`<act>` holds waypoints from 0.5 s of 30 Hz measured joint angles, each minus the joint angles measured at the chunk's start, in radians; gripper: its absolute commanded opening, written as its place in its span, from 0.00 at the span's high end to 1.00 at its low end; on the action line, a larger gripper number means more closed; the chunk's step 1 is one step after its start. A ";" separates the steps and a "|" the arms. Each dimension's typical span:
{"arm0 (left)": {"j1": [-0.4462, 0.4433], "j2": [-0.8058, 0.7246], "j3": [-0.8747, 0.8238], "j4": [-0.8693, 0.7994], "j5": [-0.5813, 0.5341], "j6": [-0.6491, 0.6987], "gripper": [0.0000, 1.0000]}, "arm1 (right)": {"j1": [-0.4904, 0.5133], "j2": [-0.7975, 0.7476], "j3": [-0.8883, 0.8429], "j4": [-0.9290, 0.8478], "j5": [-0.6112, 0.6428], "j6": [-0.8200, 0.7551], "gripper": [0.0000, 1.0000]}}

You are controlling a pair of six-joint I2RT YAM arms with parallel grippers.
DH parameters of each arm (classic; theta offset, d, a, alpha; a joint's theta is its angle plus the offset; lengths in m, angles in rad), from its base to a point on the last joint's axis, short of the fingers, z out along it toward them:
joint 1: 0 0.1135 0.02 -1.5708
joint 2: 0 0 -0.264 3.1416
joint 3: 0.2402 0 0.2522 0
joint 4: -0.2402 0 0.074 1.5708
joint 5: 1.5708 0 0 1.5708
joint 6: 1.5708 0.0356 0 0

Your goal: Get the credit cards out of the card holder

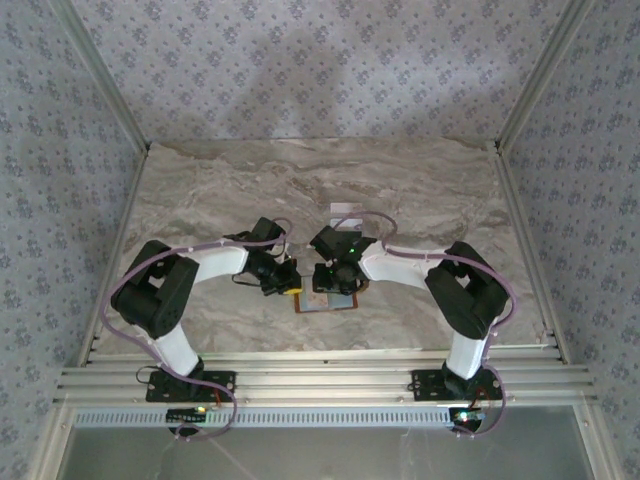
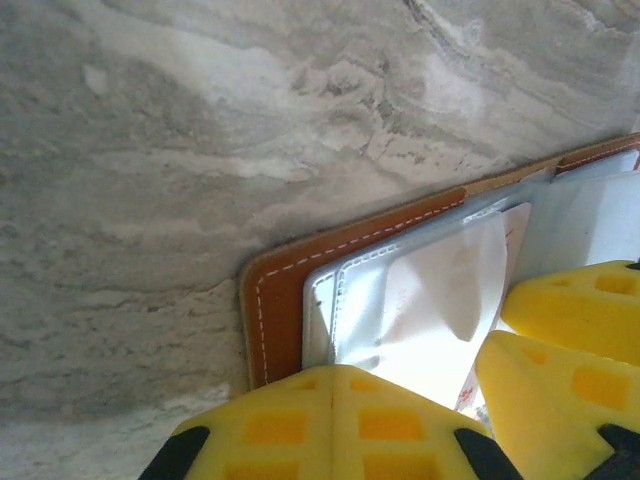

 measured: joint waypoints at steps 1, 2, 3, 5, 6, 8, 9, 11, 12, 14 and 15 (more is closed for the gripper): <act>0.000 -0.002 0.000 -0.004 -0.004 0.000 0.97 | 0.000 0.000 0.002 -0.005 0.001 -0.003 0.68; 0.000 -0.004 0.000 -0.010 -0.007 0.001 0.97 | 0.000 0.000 0.003 -0.008 0.001 -0.005 0.68; 0.000 -0.006 0.001 -0.018 -0.010 0.002 0.97 | 0.000 -0.001 0.003 -0.008 -0.002 -0.005 0.68; 0.000 -0.013 0.006 -0.039 -0.023 0.003 0.97 | -0.002 -0.008 -0.002 -0.001 -0.013 -0.006 0.68; 0.000 -0.017 0.008 -0.053 -0.033 0.003 0.96 | -0.004 -0.016 -0.007 0.003 -0.022 -0.004 0.68; 0.000 -0.027 0.014 -0.085 -0.056 0.003 0.96 | -0.010 -0.033 -0.019 0.011 -0.035 -0.003 0.68; 0.000 -0.034 0.018 -0.103 -0.068 0.003 0.96 | -0.013 -0.042 -0.023 0.015 -0.042 -0.002 0.68; -0.003 -0.043 0.027 -0.135 -0.087 0.003 0.96 | -0.020 -0.058 -0.029 0.023 -0.055 0.001 0.68; -0.007 -0.047 0.032 -0.147 -0.095 0.003 0.96 | -0.024 -0.067 -0.032 0.029 -0.062 0.002 0.67; -0.022 -0.051 0.044 -0.165 -0.108 0.002 0.96 | -0.030 -0.081 -0.038 0.042 -0.075 0.009 0.67; -0.032 -0.051 0.050 -0.170 -0.111 0.002 0.96 | -0.032 -0.086 -0.039 0.050 -0.085 0.011 0.67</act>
